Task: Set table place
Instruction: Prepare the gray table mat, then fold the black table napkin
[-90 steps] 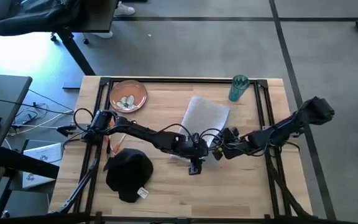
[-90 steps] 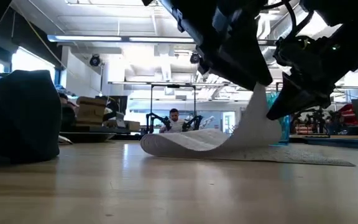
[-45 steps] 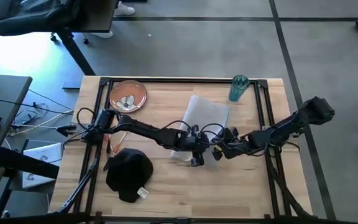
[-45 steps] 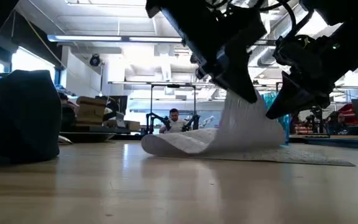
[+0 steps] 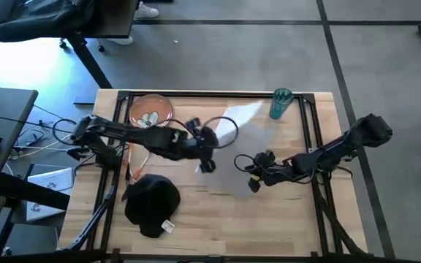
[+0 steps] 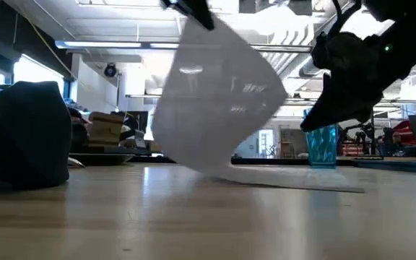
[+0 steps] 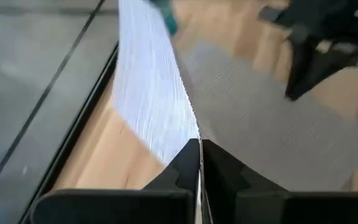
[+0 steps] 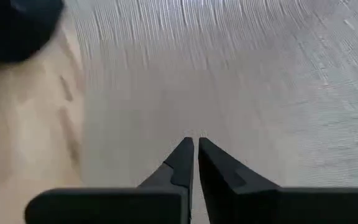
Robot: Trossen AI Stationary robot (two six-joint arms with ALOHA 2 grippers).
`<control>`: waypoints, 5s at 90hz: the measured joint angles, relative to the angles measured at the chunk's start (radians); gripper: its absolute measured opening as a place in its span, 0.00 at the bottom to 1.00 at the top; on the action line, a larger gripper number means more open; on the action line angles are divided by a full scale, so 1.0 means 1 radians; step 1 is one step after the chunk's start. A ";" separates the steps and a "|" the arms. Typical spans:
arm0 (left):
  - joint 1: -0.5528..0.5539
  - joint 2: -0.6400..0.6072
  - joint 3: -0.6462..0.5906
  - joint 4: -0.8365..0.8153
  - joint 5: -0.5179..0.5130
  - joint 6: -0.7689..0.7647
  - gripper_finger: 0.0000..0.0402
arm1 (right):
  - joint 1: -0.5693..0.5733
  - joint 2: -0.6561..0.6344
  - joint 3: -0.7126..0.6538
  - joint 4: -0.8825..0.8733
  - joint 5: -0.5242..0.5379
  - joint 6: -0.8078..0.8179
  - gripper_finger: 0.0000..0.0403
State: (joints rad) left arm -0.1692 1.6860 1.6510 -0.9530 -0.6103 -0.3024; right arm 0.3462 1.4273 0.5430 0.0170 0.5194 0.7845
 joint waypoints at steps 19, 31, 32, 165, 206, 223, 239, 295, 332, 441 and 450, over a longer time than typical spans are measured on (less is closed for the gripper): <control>-0.001 -0.022 -0.062 -0.078 -0.023 -0.100 0.00 | -0.054 0.169 0.000 0.013 -0.098 0.029 0.01; -0.001 -0.021 -0.117 -0.104 -0.023 -0.149 0.00 | -0.059 0.194 0.005 -0.003 -0.153 0.072 0.01; -0.002 -0.021 -0.121 -0.109 -0.023 -0.154 0.00 | -0.058 0.193 0.006 -0.008 -0.157 0.076 0.01; -0.042 -0.016 -0.073 -0.458 0.650 0.035 0.38 | 0.094 -0.039 -0.002 -0.393 -0.337 0.281 0.01; -0.041 -0.041 -0.073 -0.596 0.606 0.007 0.38 | 0.099 -0.050 0.003 -0.528 -0.411 0.310 0.01; -0.043 -0.064 -0.086 -0.437 0.452 0.064 0.38 | 0.091 -0.067 -0.001 -0.531 -0.405 0.296 0.01; -0.015 -0.052 -0.232 0.105 0.396 0.187 0.38 | 0.090 -0.066 0.023 -0.478 -0.397 0.316 0.01; 0.007 0.095 -0.694 0.436 0.478 -0.114 0.38 | 0.052 0.021 0.034 -0.440 -0.361 0.471 0.01; -0.113 0.095 -0.697 0.427 0.479 -0.282 0.38 | -0.157 0.020 0.037 -0.529 -0.427 0.207 0.01; -0.633 -0.283 -0.445 -0.339 0.433 -0.737 0.38 | -0.078 -0.190 0.147 -0.480 -0.153 -0.074 0.04; -0.707 -0.275 -0.444 -0.361 0.425 -0.824 0.38 | -0.078 -0.176 0.148 -0.462 -0.131 -0.089 0.10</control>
State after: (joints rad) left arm -0.8761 1.4107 1.2068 -1.3141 -0.1857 -1.1269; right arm 0.2684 1.2514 0.6907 -0.4448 0.3882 0.6954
